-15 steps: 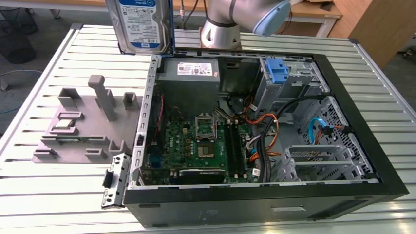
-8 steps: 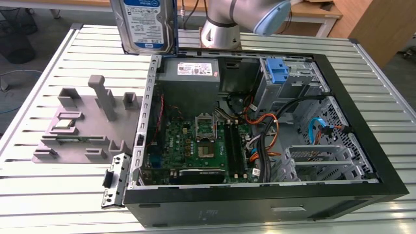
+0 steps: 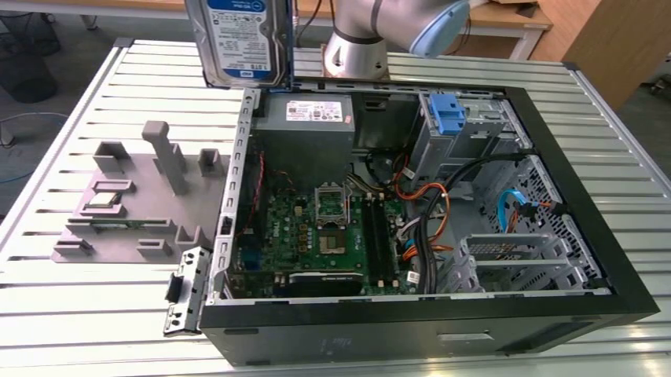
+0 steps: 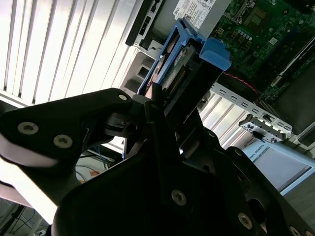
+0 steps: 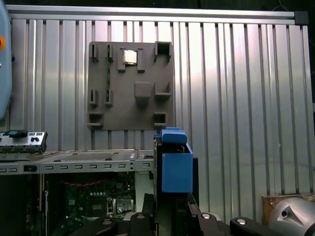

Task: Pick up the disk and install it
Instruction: 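Pick up the disk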

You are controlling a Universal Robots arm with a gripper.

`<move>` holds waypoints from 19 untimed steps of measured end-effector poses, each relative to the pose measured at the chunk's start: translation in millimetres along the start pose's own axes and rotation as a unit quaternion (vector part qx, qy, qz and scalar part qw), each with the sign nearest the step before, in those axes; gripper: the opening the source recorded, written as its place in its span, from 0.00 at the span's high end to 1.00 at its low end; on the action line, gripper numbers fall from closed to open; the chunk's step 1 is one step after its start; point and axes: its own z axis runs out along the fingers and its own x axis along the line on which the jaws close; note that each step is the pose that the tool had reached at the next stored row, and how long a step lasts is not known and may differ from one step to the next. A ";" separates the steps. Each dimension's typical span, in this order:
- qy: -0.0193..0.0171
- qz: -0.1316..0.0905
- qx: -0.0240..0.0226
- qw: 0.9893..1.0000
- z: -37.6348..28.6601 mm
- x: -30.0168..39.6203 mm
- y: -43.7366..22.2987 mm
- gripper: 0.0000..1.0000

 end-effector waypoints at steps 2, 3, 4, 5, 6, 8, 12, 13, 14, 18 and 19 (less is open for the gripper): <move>0.000 0.000 0.000 1.000 0.0 -0.1 -1.7 0.65; 0.000 0.000 0.000 1.000 0.0 -0.1 -2.7 0.65; 0.000 0.000 0.000 1.000 0.0 -0.1 -3.7 0.65; 0.000 0.000 0.000 1.000 0.0 -0.2 -4.7 0.65; 0.000 0.000 0.000 1.000 0.0 -0.2 -5.8 0.65; 0.000 0.000 0.000 1.000 0.0 -0.3 -7.8 0.65; 0.000 0.000 0.000 1.000 -0.1 -0.4 -11.7 0.65; 0.000 0.000 0.000 1.000 -0.1 -0.4 -12.6 0.65; 0.000 0.000 0.000 1.000 0.0 -0.5 -13.5 0.65; 0.000 0.000 0.000 1.000 -0.1 -0.6 -17.2 0.65; 0.000 0.000 0.000 1.000 -0.1 -0.6 -18.0 0.65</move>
